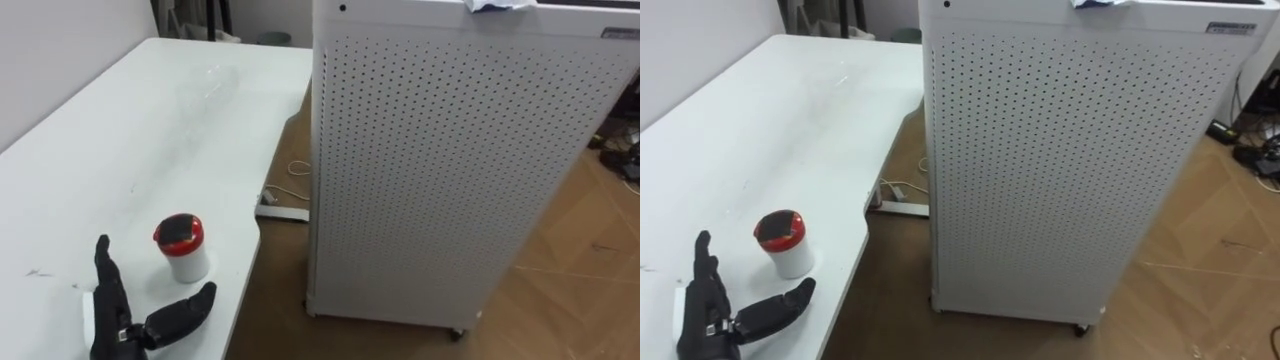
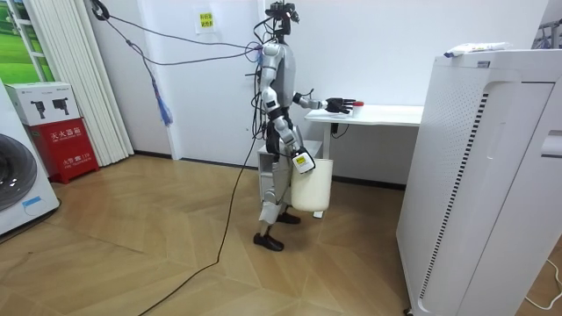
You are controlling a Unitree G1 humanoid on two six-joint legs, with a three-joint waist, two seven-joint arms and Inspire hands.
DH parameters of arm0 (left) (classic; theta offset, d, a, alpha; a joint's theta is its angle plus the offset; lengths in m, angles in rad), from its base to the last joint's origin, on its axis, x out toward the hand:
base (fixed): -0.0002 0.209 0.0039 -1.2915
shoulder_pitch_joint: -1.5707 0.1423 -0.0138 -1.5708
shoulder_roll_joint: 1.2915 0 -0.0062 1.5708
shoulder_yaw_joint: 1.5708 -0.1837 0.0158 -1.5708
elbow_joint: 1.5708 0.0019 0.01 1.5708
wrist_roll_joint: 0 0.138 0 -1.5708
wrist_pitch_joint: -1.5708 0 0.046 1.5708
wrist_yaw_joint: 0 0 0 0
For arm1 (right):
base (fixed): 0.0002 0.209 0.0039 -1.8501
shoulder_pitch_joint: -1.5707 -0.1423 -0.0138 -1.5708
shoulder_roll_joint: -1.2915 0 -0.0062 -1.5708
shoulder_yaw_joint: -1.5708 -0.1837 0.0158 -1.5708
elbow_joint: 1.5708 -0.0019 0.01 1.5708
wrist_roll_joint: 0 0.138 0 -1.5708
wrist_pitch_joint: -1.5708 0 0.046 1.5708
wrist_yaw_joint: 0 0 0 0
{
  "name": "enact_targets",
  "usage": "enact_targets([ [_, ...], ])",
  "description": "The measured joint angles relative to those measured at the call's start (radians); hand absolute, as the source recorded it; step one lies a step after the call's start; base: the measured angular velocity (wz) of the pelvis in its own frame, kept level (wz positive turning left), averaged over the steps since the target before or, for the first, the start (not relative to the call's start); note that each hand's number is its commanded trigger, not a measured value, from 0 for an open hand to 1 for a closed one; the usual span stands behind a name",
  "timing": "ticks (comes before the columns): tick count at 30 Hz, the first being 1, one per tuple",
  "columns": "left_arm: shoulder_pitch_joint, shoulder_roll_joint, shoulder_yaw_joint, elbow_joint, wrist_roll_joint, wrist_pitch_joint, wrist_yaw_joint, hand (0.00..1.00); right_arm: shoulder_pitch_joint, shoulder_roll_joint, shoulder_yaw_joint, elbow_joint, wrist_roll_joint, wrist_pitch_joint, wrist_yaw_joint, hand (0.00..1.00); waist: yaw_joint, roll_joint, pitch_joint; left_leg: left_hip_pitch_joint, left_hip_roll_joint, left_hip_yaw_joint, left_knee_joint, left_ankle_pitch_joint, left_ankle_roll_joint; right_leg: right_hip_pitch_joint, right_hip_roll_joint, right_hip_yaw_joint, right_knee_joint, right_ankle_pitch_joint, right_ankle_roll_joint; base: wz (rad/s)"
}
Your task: Pick garbage
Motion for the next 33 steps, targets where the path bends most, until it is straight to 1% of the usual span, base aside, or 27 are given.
enact_targets([
  [4,-0.002,0.0,-0.001,0.002,-0.015,0.0,0.001,0.0,0.0,0.0,0.006,0.0,0.001,0.0,0.0,1.0,-0.002,-0.001,-0.0003,0.001,0.001,0.001,-0.001,0.0,0.0,0.0,0.0,-0.002,0.0,0.0,0.0,0.0],
  [7,-0.021,-0.001,-0.001,0.029,-0.015,0.0,0.009,0.0,0.0,0.0,0.006,0.0,0.001,0.0,0.0,1.0,-0.003,-0.001,-0.0003,0.001,0.001,0.0,-0.003,0.0,0.0,0.0,-0.001,-0.016,0.001,0.0,0.0,0.0],
  [10,-0.045,-0.003,-0.001,0.043,-0.014,0.002,0.028,0.0,-0.001,0.0,0.006,-0.001,0.0,0.0,0.0,1.0,-0.007,-0.001,-0.0004,-0.002,0.0,-0.002,0.001,0.0,0.0,0.0,-0.002,-0.021,0.001,0.0,0.0,0.02],
  [13,-0.088,-0.004,-0.003,0.043,-0.014,0.002,0.044,0.0,-0.005,0.001,0.014,-0.001,0.0,0.0,-0.001,1.0,-0.01,-0.001,-0.0004,-0.003,0.0,-0.003,0.003,0.0,0.0,0.0,-0.003,-0.022,0.001,0.0,0.0,0.02],
  [15,-0.122,-0.003,-0.003,0.056,-0.013,0.001,0.05,0.0,-0.009,0.003,0.016,-0.001,-0.003,0.0,0.0,1.0,-0.023,0.001,0.0007,-0.001,0.0,-0.004,0.003,0.0,0.0,0.003,-0.004,-0.023,0.001,0.0,0.0,0.0],
  [17,-0.134,-0.004,-0.004,0.075,-0.013,0.001,0.05,0.0,-0.012,0.003,0.016,-0.001,-0.005,0.0,0.001,1.0,-0.034,0.006,0.0028,0.0,-0.001,-0.002,0.003,0.0,0.0,0.003,-0.005,-0.021,0.001,0.0,0.0,-0.04],
  [21,-0.134,-0.004,-0.005,0.102,-0.013,0.003,0.049,0.0,-0.011,0.003,0.017,0.001,-0.01,0.001,0.003,1.0,-0.054,0.009,0.0052,0.0,-0.001,0.0,0.0,0.0,0.0,-0.001,-0.004,-0.017,0.002,0.0,0.0,-0.02],
  [28,-0.137,-0.004,-0.003,0.11,-0.014,0.015,0.048,0.0,-0.011,0.004,0.016,0.0,-0.038,0.001,0.002,1.0,-0.06,0.012,0.0036,0.003,0.0,0.001,-0.005,0.0,0.0,-0.003,-0.003,-0.015,0.002,0.0,0.0,-0.01],
  [30,-0.142,-0.004,-0.001,0.131,-0.014,0.018,0.045,0.15,-0.011,0.005,0.016,0.001,-0.039,0.001,0.003,1.0,-0.059,0.012,0.0027,0.005,0.0,0.001,-0.006,0.0,0.0,-0.003,-0.004,-0.014,0.002,0.0,0.0,0.0],
  [31,-0.142,-0.003,0.0,0.135,-0.014,0.021,0.044,0.57,-0.011,0.005,0.016,0.0,-0.039,0.001,0.003,1.0,-0.059,0.012,0.0026,0.005,0.0,0.001,-0.006,0.0,0.0,-0.003,-0.004,-0.014,0.002,0.0,0.0,0.0],
  [32,-0.142,-0.003,0.0,0.143,-0.014,0.025,0.04,0.89,-0.011,0.005,0.016,0.0,-0.039,0.002,0.004,1.0,-0.059,0.012,0.0024,0.005,0.0,0.001,-0.007,0.0,0.0,-0.004,-0.005,-0.014,0.002,0.0,0.0,0.0],
  [33,-0.142,-0.003,0.0,0.144,-0.014,0.038,0.038,0.94,-0.011,0.005,0.016,0.0,-0.039,0.002,0.006,1.0,-0.059,0.011,0.0019,0.004,0.0,0.001,-0.007,0.0,0.0,-0.004,-0.005,-0.014,0.002,0.0,0.0,0.0],
])
